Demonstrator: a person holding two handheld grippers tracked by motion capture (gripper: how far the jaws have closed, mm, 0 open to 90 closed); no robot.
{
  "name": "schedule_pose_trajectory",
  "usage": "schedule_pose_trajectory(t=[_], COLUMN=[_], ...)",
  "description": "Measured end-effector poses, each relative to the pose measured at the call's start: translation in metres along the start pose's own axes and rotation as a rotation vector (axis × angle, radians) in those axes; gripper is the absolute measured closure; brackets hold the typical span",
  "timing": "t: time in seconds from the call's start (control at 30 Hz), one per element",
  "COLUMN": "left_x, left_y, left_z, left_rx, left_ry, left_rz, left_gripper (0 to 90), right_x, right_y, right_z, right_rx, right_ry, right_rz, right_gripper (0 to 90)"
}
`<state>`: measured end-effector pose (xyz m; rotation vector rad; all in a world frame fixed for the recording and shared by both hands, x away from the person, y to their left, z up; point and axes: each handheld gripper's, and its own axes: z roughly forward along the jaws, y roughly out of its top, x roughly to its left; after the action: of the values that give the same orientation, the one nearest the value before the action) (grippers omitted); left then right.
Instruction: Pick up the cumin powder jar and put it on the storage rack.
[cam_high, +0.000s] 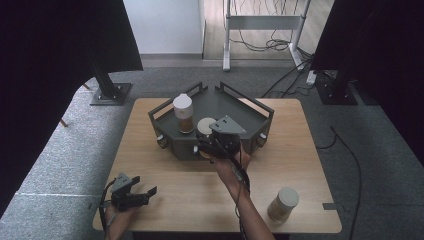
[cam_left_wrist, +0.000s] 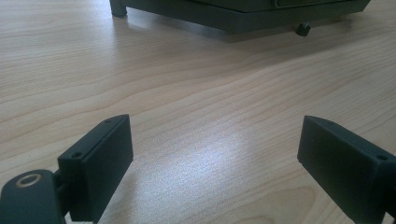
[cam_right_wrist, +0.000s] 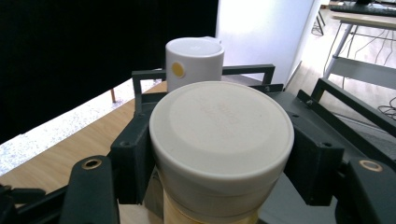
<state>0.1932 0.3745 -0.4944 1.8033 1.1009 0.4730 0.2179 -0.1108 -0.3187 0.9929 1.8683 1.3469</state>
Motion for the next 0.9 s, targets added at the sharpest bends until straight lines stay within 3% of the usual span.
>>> schedule_pose_trajectory(t=[0.23,0.6,0.9], left_x=[0.001,0.002,0.004], left_y=[0.0,-0.001,-0.002], left_z=[-0.001,-0.002,-0.003], left_rx=[0.001,0.002,-0.002], left_ry=[0.001,-0.001,-0.001], left_rz=[-0.002,-0.004,-0.009], left_gripper=[10.4,10.5,10.5], right_x=[-0.009,-0.016,-0.024], right_y=[0.007,0.023,0.026], right_z=[0.01,0.024,0.043], right_rx=[-0.002,-0.025,-0.016], right_ry=[0.0,-0.036,-0.054], right_rz=[0.021,0.015,0.019], right_gripper=[32.8,32.8,32.9])
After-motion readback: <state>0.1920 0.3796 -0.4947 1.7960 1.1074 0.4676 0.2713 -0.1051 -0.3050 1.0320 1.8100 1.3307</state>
